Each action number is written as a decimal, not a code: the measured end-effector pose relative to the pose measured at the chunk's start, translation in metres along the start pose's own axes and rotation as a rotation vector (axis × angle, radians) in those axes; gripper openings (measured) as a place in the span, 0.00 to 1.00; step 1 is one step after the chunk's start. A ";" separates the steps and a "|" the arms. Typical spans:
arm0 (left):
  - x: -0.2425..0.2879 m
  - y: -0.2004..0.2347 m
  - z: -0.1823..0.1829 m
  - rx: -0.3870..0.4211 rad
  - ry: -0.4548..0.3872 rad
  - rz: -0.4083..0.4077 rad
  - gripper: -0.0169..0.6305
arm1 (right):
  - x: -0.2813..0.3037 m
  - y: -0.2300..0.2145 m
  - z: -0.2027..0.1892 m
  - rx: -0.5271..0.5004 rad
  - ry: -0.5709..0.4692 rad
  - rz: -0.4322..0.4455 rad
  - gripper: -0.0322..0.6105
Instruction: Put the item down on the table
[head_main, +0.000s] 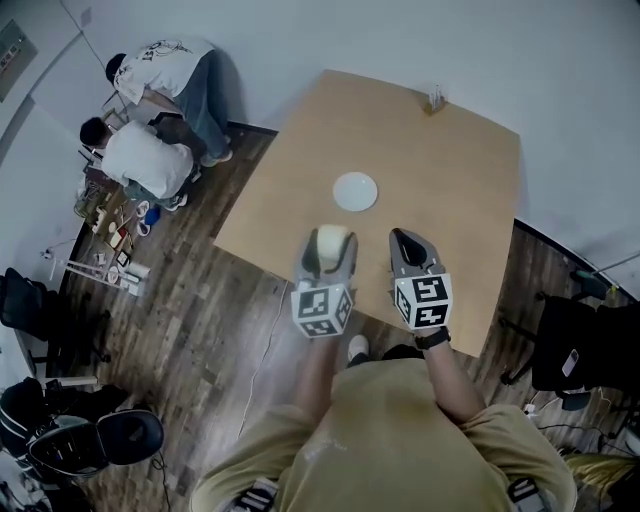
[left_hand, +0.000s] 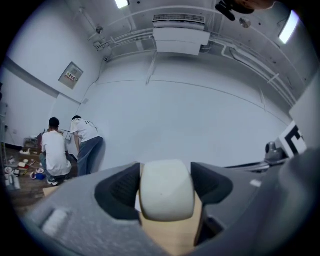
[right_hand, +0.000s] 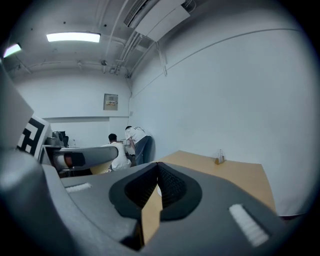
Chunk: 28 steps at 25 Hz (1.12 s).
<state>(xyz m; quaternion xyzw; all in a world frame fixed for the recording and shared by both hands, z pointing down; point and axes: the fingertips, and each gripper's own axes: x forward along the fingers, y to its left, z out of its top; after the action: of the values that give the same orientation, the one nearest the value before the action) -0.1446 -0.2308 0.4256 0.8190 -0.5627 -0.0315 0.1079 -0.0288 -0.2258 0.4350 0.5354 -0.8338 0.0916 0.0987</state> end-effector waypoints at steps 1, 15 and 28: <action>0.006 0.007 -0.005 -0.015 0.011 0.006 0.51 | 0.006 0.000 -0.005 -0.004 0.018 0.001 0.06; 0.124 0.029 -0.068 -0.009 0.192 0.017 0.51 | 0.093 -0.079 -0.043 0.097 0.140 -0.014 0.06; 0.268 0.075 -0.175 0.084 0.369 0.041 0.51 | 0.173 -0.140 -0.122 0.213 0.265 0.000 0.06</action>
<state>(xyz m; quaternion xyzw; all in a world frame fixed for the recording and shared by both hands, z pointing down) -0.0853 -0.4802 0.6308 0.8030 -0.5507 0.1452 0.1756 0.0363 -0.4032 0.6046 0.5262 -0.7990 0.2491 0.1503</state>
